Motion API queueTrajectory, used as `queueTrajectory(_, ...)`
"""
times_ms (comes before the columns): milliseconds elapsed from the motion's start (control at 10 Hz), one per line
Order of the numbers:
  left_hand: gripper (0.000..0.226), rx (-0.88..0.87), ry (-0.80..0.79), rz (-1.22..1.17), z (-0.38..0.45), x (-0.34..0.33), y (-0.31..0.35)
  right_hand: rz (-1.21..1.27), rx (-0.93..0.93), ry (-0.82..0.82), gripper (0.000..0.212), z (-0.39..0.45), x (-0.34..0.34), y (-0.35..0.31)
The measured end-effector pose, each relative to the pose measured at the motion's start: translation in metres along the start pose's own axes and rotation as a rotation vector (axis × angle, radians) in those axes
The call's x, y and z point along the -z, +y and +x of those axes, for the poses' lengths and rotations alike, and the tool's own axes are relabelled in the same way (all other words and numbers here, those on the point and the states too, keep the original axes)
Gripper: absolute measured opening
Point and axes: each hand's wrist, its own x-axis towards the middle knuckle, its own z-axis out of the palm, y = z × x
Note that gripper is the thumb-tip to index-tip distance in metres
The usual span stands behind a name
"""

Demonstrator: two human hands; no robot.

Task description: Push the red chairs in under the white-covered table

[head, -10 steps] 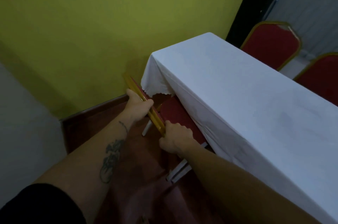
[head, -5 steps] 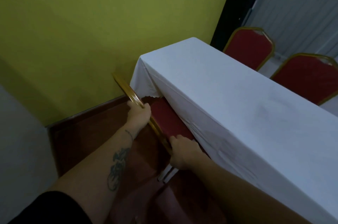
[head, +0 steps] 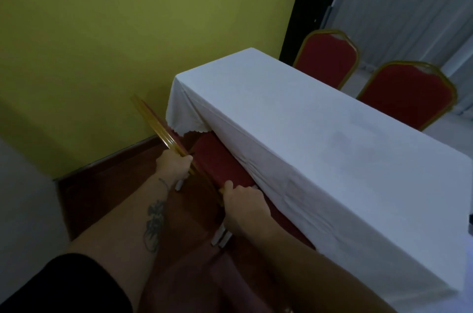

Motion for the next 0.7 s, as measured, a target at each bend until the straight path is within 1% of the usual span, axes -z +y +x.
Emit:
queueTrajectory(100,0.015,-0.007,-0.014,0.020,0.009,0.000,0.004,0.016,-0.017,0.023,0.029,0.012,0.004,0.001)
queueTrajectory(200,0.017,-0.007,-0.025,-0.003,0.008,-0.001,0.004,0.014,-0.023,0.037,0.033,0.019,0.007,-0.001)
queueTrajectory(300,0.015,-0.021,-0.005,0.012,0.007,-0.007,0.004,0.017,-0.025,0.017,0.037,0.019,0.009,-0.004)
queueTrajectory(400,0.020,-0.062,0.044,0.048,0.002,-0.015,0.007,0.010,-0.042,-0.038,0.043,0.019,0.011,-0.004)
queueTrajectory(500,0.027,-0.014,0.008,0.056,-0.010,-0.020,0.004,0.082,-0.076,-0.113,0.044,0.016,0.013,0.000)
queueTrajectory(600,0.027,0.031,-0.173,0.105,-0.017,-0.012,0.010,0.286,-0.146,-0.129,0.040,0.012,0.017,0.011)
queueTrajectory(700,0.027,0.024,-0.281,0.203,-0.028,-0.004,0.027,0.428,-0.227,-0.065,0.052,0.009,0.028,0.029)
